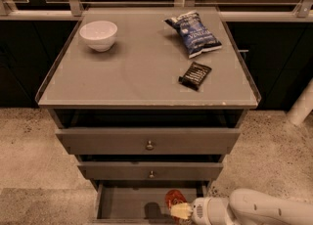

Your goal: Place coke can into bottom drawer

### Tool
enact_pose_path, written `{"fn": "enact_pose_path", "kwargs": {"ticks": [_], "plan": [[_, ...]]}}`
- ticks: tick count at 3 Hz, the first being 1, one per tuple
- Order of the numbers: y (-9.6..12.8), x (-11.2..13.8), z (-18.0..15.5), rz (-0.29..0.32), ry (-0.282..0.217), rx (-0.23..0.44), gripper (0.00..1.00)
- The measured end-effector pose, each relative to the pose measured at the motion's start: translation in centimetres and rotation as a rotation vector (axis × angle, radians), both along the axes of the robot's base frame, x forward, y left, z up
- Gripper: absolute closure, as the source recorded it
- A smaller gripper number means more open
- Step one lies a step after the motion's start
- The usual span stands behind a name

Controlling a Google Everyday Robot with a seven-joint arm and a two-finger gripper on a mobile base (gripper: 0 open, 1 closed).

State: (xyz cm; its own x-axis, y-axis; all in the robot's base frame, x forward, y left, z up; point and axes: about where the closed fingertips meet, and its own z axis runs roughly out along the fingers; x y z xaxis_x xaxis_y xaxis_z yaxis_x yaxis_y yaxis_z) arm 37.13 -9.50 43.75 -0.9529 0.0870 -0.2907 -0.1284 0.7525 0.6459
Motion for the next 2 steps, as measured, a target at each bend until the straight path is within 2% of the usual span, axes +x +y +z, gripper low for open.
{"fn": "enact_pose_path", "kwargs": {"ticks": [1, 2], "plan": [[0.0, 0.1, 0.0, 0.001, -0.001, -0.001, 1.0], [-0.2, 0.6, -3.2, -0.019, 0.066, 0.031, 1.0]]}}
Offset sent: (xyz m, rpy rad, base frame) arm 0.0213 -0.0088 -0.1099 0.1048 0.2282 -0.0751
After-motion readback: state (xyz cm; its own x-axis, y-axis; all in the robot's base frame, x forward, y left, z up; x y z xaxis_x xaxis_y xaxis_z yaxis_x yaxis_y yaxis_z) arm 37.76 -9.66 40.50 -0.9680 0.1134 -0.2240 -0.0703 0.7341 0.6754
